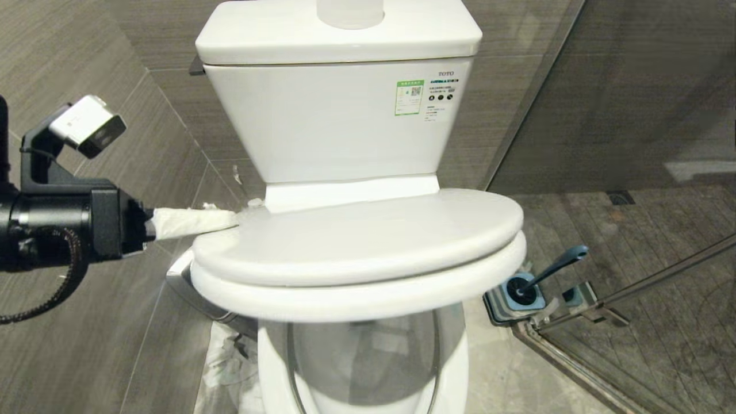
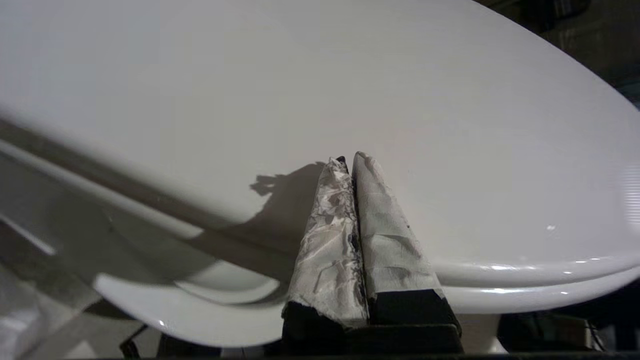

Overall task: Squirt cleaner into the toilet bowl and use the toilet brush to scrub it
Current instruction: Close the toilet lid

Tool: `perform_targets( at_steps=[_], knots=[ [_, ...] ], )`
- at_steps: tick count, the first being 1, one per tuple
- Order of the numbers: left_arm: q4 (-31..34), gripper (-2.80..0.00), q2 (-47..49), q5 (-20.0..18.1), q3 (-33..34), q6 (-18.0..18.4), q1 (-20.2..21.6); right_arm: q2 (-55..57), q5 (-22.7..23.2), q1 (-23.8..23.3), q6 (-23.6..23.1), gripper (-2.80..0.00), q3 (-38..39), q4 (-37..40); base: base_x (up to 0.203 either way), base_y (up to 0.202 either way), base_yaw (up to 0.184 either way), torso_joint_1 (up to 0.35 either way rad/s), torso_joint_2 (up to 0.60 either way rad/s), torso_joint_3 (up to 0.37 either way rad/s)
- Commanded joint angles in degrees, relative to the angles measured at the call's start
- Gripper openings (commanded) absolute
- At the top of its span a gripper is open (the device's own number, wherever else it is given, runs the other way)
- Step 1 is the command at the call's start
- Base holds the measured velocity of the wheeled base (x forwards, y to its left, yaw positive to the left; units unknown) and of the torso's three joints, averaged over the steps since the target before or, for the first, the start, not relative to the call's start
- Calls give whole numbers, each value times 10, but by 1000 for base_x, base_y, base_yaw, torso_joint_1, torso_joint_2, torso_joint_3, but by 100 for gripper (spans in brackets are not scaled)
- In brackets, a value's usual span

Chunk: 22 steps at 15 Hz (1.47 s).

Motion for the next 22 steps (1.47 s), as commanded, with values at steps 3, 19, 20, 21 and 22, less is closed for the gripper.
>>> perform_targets(
  at_steps=[3,19,20,21,22],
  knots=[
    [122,-280,-36,-3,27,32,13,0,0,0,0,-280,0,0,0,0,0,0,0,0],
    [383,-280,-71,43,-31,205,101,0,0,0,0,-280,0,0,0,0,0,0,0,4],
    [382,-280,-71,45,-36,205,103,0,0,0,0,-280,0,0,0,0,0,2,0,114],
    [382,-280,-71,48,-43,204,103,1,0,0,0,-280,0,0,0,0,0,0,2,155],
    [382,-280,-71,56,-51,205,103,1,0,0,0,-280,0,0,0,0,0,1,10,176]
  ],
)
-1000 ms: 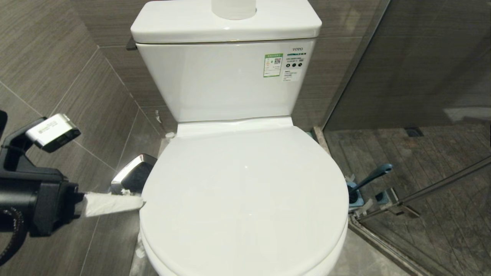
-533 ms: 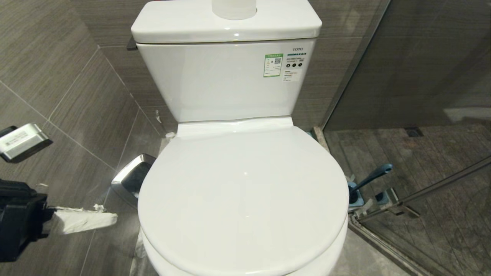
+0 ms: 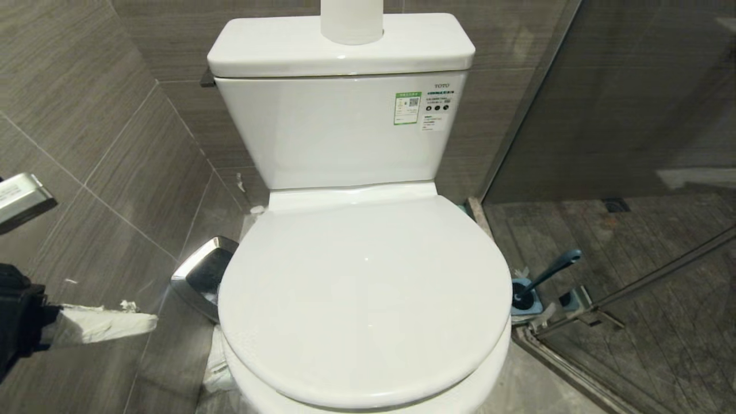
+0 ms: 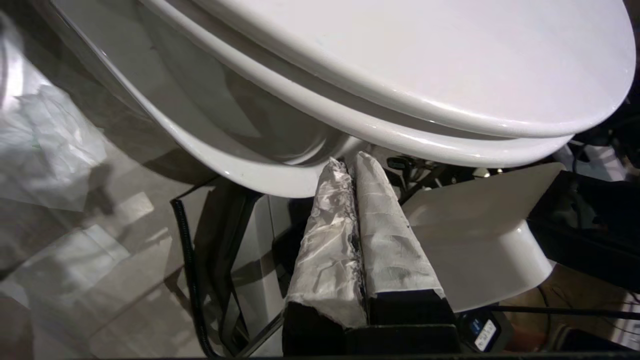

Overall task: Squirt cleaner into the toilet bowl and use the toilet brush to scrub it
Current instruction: Close the toilet lid

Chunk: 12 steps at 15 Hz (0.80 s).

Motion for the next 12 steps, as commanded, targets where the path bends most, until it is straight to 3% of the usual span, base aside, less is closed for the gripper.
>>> perform_targets(
  at_steps=[1,3,12],
  knots=[
    [2,-280,2,19,-19,0,1,1,0,0,0,-280,0,0,0,0,0,8,4,189],
    [3,-280,1,49,-34,0,-2,1,0,0,0,-280,0,0,0,0,0,3,2,206],
    [4,-280,-17,64,-41,0,-5,1,0,0,0,-280,0,0,0,0,0,0,0,175]
  ],
)
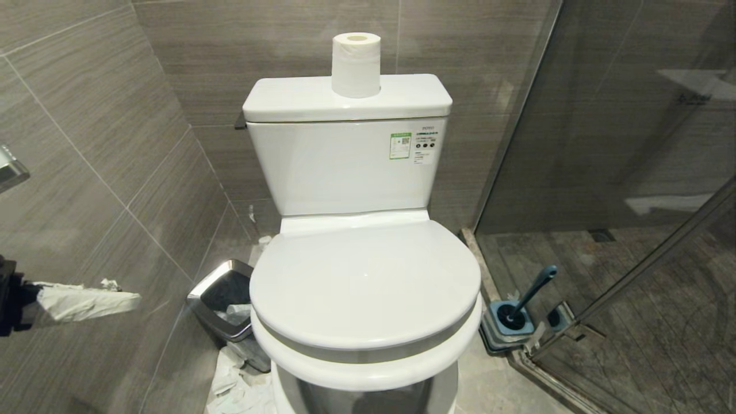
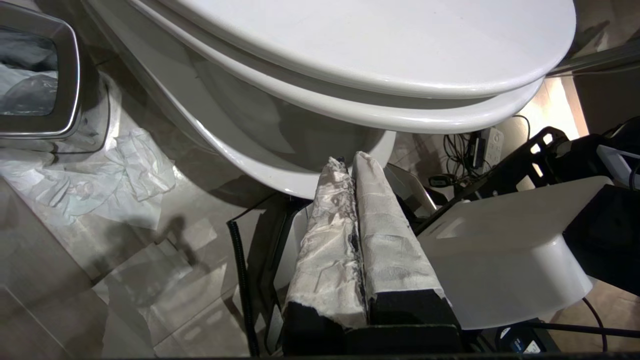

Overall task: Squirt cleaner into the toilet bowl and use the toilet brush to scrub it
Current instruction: Close the toilet lid

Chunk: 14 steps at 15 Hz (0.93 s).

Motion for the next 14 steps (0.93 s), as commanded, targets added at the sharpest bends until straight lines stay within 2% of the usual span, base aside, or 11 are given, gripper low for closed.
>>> perform_targets(
  at_steps=[1,3,4,7,10,12,14],
  knots=[
    [2,-280,0,-1,0,1,-2,1,0,0,0,-280,0,0,0,0,0,11,2,46],
    [0,-280,6,4,-8,5,-29,0,0,0,0,-280,0,0,0,0,0,0,0,0],
    [-4,-280,15,31,-14,5,-51,1,0,0,0,-280,0,0,0,0,0,0,0,0],
    [-58,-280,66,163,-36,-16,-151,1,0,0,0,-280,0,0,0,0,0,0,0,0],
    [-176,-280,129,286,-45,-69,-249,0,0,0,0,-280,0,0,0,0,0,0,0,0],
    [-237,-280,167,341,-42,-78,-289,1,0,0,0,-280,0,0,0,0,0,0,0,0],
    [-290,-280,198,355,-27,-84,-304,0,0,0,0,-280,0,0,0,0,0,0,0,0]
  ],
)
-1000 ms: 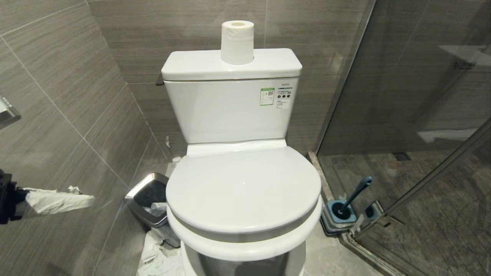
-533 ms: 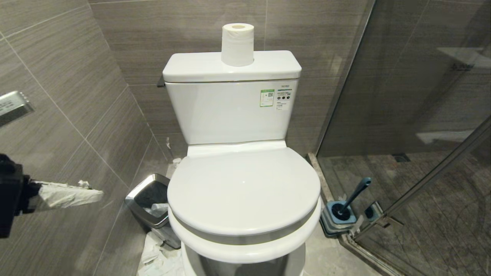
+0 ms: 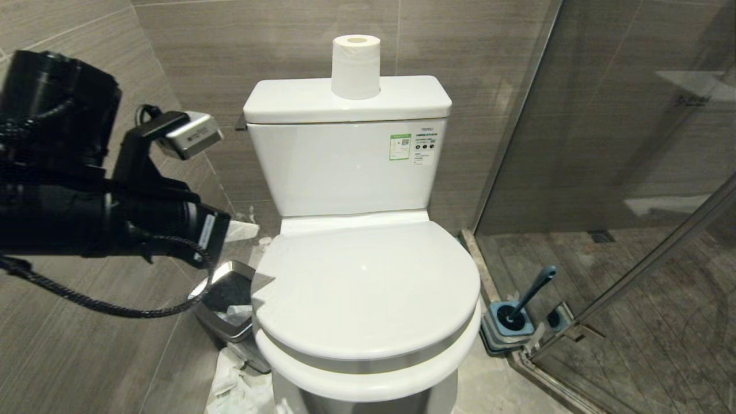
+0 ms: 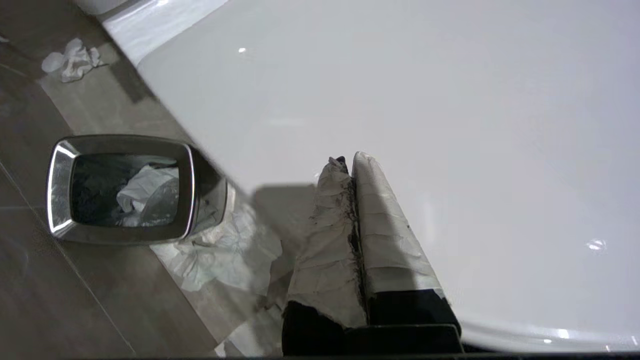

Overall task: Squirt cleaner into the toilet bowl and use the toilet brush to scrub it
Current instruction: Close the toilet lid

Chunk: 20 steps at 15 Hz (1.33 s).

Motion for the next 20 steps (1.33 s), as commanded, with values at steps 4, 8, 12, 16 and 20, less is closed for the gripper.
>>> perform_targets(
  at_steps=[4,8,12,16,20],
  knots=[
    [-92,-280,114,6,19,-33,-10,1,0,0,0,-280,0,0,0,0,0,0,0,0],
    [-110,-280,151,-6,66,-85,4,1,0,0,0,-280,0,0,0,0,0,0,0,0],
    [-170,-280,161,-36,143,-170,6,1,0,0,0,-280,0,0,0,0,0,0,0,0],
    [-204,-280,183,-62,163,-267,4,1,0,0,0,-280,0,0,0,0,0,0,0,0],
    [-218,-280,201,-102,190,-310,5,1,0,0,0,-280,0,0,0,0,0,0,0,0]
  ],
)
